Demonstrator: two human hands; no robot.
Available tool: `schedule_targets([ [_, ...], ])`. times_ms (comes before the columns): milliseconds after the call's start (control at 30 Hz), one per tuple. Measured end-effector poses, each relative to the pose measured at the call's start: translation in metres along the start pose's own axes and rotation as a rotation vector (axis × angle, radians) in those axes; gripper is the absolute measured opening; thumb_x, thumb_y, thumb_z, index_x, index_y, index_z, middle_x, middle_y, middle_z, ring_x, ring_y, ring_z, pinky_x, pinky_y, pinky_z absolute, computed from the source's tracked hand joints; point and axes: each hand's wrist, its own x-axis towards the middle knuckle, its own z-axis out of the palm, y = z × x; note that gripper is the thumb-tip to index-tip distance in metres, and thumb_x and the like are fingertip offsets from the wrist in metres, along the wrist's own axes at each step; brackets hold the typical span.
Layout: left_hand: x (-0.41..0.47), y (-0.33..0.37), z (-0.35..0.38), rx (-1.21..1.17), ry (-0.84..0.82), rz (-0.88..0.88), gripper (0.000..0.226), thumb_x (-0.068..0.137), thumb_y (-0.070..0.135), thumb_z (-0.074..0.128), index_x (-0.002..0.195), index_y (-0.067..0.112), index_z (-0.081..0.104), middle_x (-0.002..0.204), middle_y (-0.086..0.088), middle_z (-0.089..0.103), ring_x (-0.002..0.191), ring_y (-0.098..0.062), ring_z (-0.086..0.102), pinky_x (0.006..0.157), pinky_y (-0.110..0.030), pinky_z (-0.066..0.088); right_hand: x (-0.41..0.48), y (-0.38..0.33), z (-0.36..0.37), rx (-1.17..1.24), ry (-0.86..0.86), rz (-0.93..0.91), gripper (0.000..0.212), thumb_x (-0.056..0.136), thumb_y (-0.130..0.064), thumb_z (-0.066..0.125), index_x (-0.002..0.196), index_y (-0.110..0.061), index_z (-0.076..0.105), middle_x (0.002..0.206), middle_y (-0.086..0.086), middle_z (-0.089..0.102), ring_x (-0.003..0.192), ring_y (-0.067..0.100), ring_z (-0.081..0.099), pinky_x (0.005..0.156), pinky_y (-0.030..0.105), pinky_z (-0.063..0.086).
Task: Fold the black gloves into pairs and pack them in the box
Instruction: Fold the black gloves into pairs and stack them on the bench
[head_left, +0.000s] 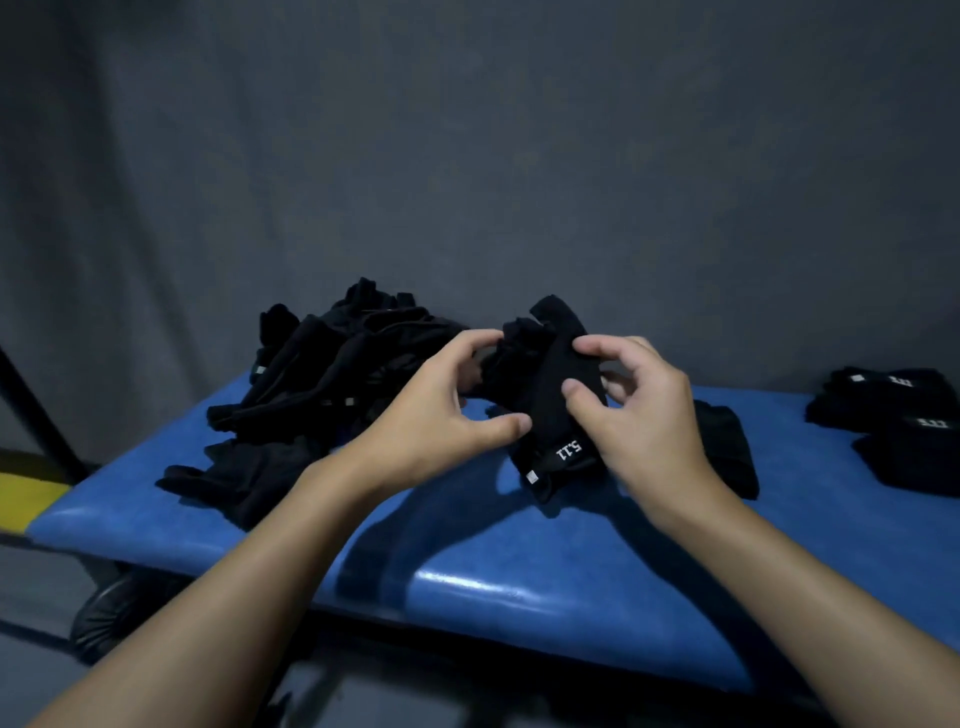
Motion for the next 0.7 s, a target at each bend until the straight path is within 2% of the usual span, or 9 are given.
schedule_targets([
  [100, 0.010, -0.003, 0.012, -0.030, 0.026, 0.028, 0.057, 0.082, 0.000, 0.076, 0.131, 0.017, 0.052, 0.087, 0.016, 0.067, 0.085, -0.002, 0.066, 0.085, -0.019, 0.051, 0.002, 0.005, -0.012, 0.059, 0.006, 0.054, 0.032, 0.086, 0.004, 0.066, 0.103, -0.023, 0.064, 0.113, 0.008, 0.062, 0.095, 0.018, 0.070, 0.086, 0.045, 0.058],
  [167, 0.018, -0.007, 0.016, -0.041, 0.086, 0.055, 0.048, 0.085, -0.003, 0.070, 0.127, 0.015, 0.055, 0.071, 0.018, 0.058, 0.069, -0.003, 0.058, 0.073, -0.020, 0.052, 0.003, 0.009, -0.018, 0.084, -0.010, 0.078, 0.035, 0.086, 0.005, 0.064, 0.101, -0.027, 0.063, 0.115, 0.013, 0.063, 0.095, 0.019, 0.071, 0.085, 0.047, 0.058],
  [233, 0.024, -0.009, 0.019, -0.073, 0.149, 0.077, 0.042, 0.088, -0.004, 0.067, 0.125, 0.014, 0.055, 0.067, 0.019, 0.054, 0.064, -0.005, 0.053, 0.066, -0.022, 0.050, 0.005, 0.012, -0.022, 0.078, -0.030, 0.089, 0.037, 0.086, 0.004, 0.064, 0.099, -0.030, 0.064, 0.115, 0.010, 0.063, 0.095, 0.021, 0.070, 0.083, 0.045, 0.059],
  [267, 0.027, -0.009, 0.021, -0.104, 0.176, 0.086, 0.042, 0.089, -0.004, 0.065, 0.125, 0.015, 0.054, 0.069, 0.015, 0.055, 0.066, -0.010, 0.055, 0.067, -0.029, 0.053, 0.006, 0.013, -0.023, 0.057, -0.039, 0.091, 0.036, 0.086, 0.003, 0.064, 0.099, -0.030, 0.065, 0.115, 0.005, 0.063, 0.096, 0.022, 0.069, 0.081, 0.042, 0.059],
  [367, 0.032, -0.006, 0.024, -0.174, 0.213, 0.120, 0.041, 0.091, 0.000, 0.063, 0.120, 0.026, 0.049, 0.084, -0.021, 0.060, 0.070, -0.035, 0.058, 0.073, -0.054, 0.055, 0.009, 0.013, -0.028, -0.050, -0.067, 0.061, 0.032, 0.086, 0.000, 0.067, 0.103, -0.027, 0.069, 0.109, -0.010, 0.060, 0.100, 0.018, 0.066, 0.081, 0.030, 0.056],
  [433, 0.035, -0.011, 0.025, -0.177, 0.218, 0.127, 0.039, 0.093, 0.002, 0.061, 0.116, 0.028, 0.044, 0.088, -0.029, 0.057, 0.071, -0.037, 0.058, 0.072, -0.060, 0.053, 0.010, 0.014, -0.030, -0.081, -0.101, 0.074, 0.036, 0.086, -0.001, 0.068, 0.115, -0.022, 0.068, 0.111, -0.014, 0.059, 0.101, 0.014, 0.065, 0.085, 0.029, 0.056],
  [533, 0.041, -0.016, 0.025, -0.170, 0.215, 0.116, 0.039, 0.094, 0.006, 0.060, 0.116, 0.030, 0.039, 0.090, -0.032, 0.055, 0.076, -0.046, 0.058, 0.073, -0.061, 0.052, 0.011, 0.016, -0.030, -0.042, -0.184, 0.144, 0.049, 0.088, 0.002, 0.065, 0.133, -0.015, 0.057, 0.119, -0.017, 0.055, 0.097, 0.007, 0.068, 0.085, 0.026, 0.057],
  [633, 0.048, -0.025, 0.025, -0.188, 0.164, 0.039, 0.051, 0.091, 0.001, 0.064, 0.125, 0.027, 0.036, 0.094, -0.014, 0.056, 0.071, -0.031, 0.057, 0.073, -0.047, 0.057, 0.014, 0.022, -0.025, -0.022, -0.164, 0.174, 0.053, 0.088, 0.003, 0.064, 0.136, -0.016, 0.054, 0.121, -0.020, 0.054, 0.101, 0.010, 0.068, 0.093, 0.036, 0.056],
  [700, 0.050, -0.034, 0.026, -0.164, 0.111, -0.024, 0.061, 0.088, 0.000, 0.068, 0.132, 0.025, 0.035, 0.099, -0.011, 0.056, 0.071, -0.031, 0.063, 0.076, -0.040, 0.058, 0.017, 0.025, -0.021, -0.018, -0.131, 0.190, 0.054, 0.087, 0.000, 0.065, 0.136, -0.021, 0.055, 0.120, -0.024, 0.054, 0.105, 0.012, 0.067, 0.101, 0.043, 0.051],
])
